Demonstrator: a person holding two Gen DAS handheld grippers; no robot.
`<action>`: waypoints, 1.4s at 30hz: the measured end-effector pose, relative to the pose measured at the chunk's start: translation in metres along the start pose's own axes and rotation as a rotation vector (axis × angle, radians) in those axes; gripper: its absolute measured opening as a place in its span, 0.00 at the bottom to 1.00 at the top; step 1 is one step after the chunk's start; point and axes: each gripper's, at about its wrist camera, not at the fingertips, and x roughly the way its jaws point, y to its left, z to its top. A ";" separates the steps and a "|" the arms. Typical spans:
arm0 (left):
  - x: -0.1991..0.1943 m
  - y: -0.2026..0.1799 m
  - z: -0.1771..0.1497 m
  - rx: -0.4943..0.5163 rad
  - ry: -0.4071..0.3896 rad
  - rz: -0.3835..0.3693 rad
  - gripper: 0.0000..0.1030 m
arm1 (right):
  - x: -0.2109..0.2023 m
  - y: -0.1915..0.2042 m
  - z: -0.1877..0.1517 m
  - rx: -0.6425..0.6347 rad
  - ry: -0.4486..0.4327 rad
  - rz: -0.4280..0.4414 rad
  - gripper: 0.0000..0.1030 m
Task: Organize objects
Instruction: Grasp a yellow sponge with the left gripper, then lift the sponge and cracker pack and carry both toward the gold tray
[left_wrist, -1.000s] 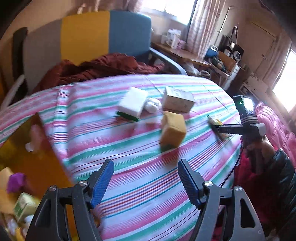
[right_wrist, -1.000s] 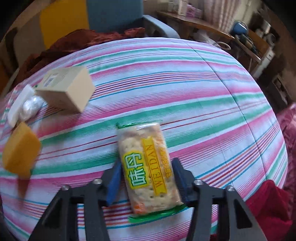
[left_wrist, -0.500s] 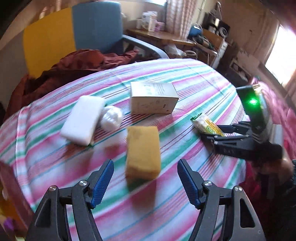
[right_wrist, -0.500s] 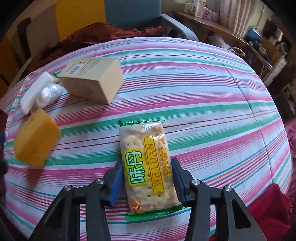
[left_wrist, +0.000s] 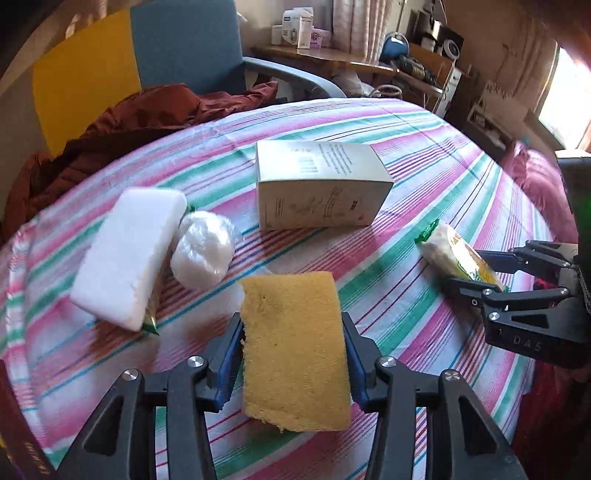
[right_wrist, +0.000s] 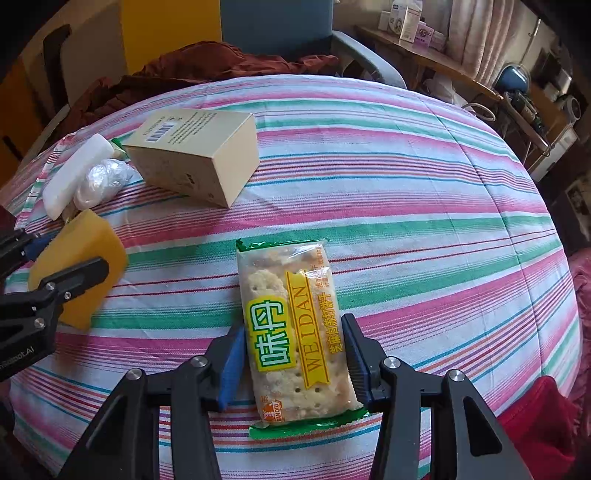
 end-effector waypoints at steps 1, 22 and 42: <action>0.000 0.002 -0.001 -0.027 0.000 -0.017 0.48 | -0.009 0.007 -0.007 -0.009 -0.011 0.013 0.48; -0.038 0.005 -0.078 -0.062 -0.073 0.104 0.47 | -0.012 0.091 -0.026 -0.280 -0.045 0.168 0.48; -0.033 0.001 -0.086 -0.049 -0.106 0.140 0.49 | -0.012 0.092 -0.031 -0.275 -0.041 0.144 0.49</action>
